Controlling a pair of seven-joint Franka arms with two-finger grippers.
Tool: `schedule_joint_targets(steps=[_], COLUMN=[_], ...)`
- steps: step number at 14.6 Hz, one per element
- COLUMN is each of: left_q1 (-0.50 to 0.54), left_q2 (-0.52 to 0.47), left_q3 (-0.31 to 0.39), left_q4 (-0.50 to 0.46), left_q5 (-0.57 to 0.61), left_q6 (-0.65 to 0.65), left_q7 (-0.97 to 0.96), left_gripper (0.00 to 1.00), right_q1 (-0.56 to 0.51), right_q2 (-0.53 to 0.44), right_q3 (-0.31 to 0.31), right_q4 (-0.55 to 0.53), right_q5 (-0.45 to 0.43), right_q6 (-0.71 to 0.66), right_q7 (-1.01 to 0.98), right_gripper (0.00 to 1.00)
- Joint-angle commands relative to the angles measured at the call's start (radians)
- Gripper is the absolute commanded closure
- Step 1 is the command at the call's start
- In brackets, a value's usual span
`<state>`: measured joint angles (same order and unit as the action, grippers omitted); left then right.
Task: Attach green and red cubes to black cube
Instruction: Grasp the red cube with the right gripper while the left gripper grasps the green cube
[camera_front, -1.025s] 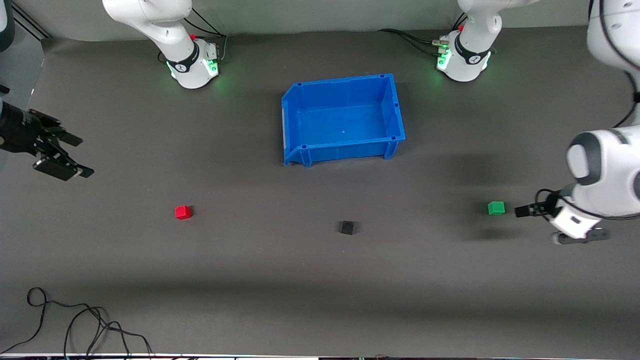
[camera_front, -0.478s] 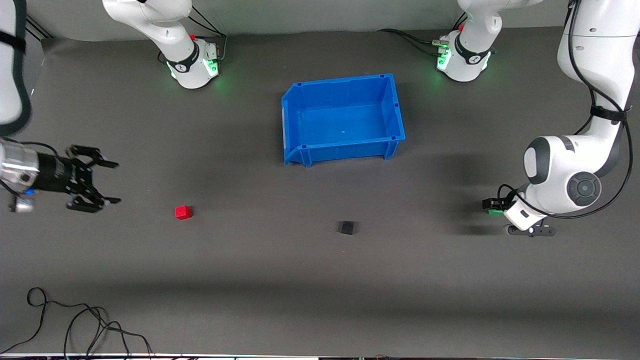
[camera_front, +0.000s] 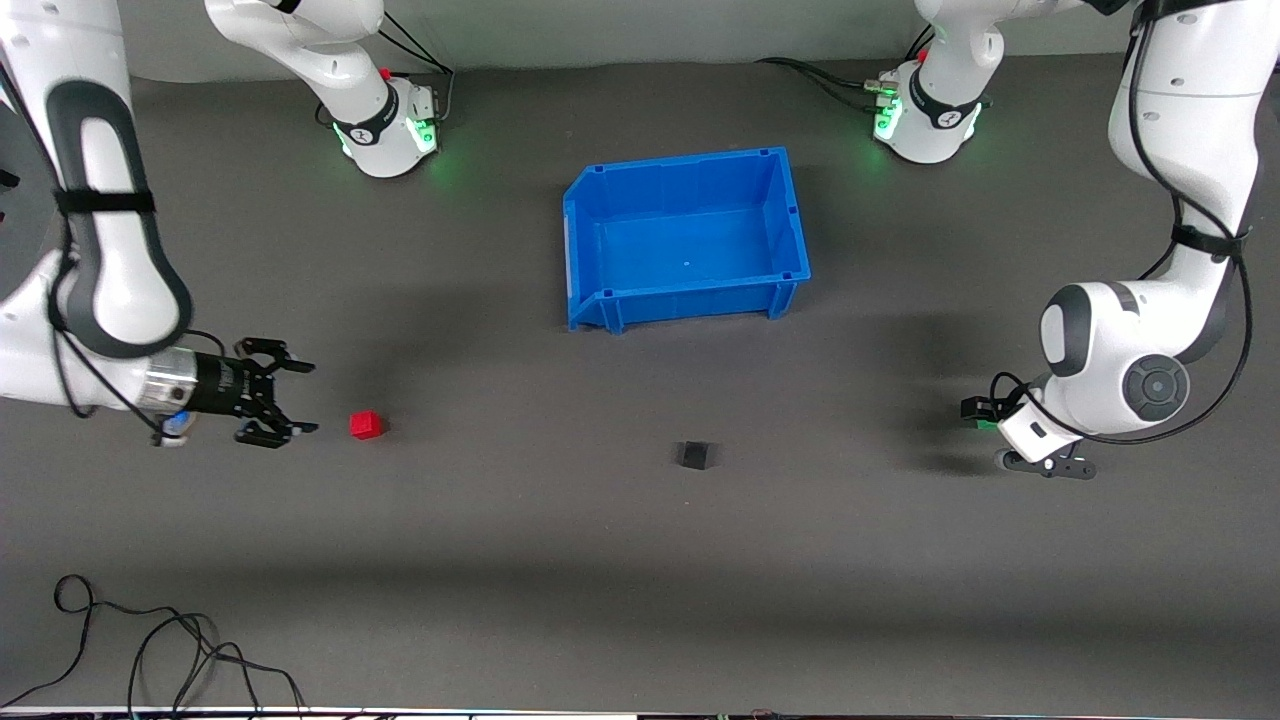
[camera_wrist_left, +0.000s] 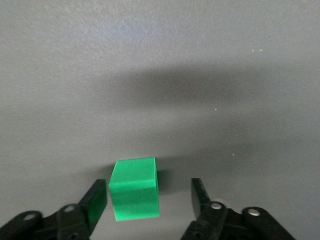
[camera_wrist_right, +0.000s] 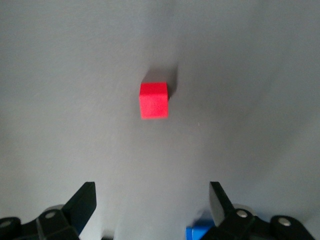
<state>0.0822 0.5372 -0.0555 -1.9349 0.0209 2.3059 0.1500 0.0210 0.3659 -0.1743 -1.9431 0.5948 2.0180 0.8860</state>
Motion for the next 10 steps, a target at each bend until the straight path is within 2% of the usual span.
schedule_joint_targets(steps=[1, 2, 4, 8, 9, 10], left_q1=[0.008, 0.010, 0.008, 0.008, 0.008, 0.008], left_q2=[0.015, 0.018, 0.032, 0.049, 0.053, 0.058], left_q3=[0.006, 0.008, 0.008, 0.008, 0.008, 0.009], left_q4=[0.025, 0.034, 0.048, 0.070, 0.071, 0.071], left_q5=[0.010, 0.010, 0.010, 0.010, 0.010, 0.010], left_q6=[-0.002, -0.003, -0.007, 0.004, 0.006, 0.006], left_q7=[0.042, 0.042, 0.042, 0.040, 0.040, 0.040], left_gripper=[0.30, 0.30, 0.38, 0.46, 0.46, 0.48], right_q1=[0.011, 0.013, 0.013, 0.014, 0.014, 0.014], right_q2=[0.086, 0.112, 0.162, 0.218, 0.228, 0.228], right_q3=[-0.004, -0.004, -0.004, -0.002, -0.002, -0.002], right_q4=[0.003, 0.000, 0.001, 0.001, 0.001, 0.001], right_q5=[0.066, 0.085, 0.112, 0.154, 0.161, 0.164], right_q6=[0.065, 0.089, 0.119, 0.169, 0.171, 0.170], right_q7=[-0.093, -0.116, -0.162, -0.208, -0.216, -0.222], right_gripper=[0.00, 0.00, 0.00, 0.00, 0.02, 0.14])
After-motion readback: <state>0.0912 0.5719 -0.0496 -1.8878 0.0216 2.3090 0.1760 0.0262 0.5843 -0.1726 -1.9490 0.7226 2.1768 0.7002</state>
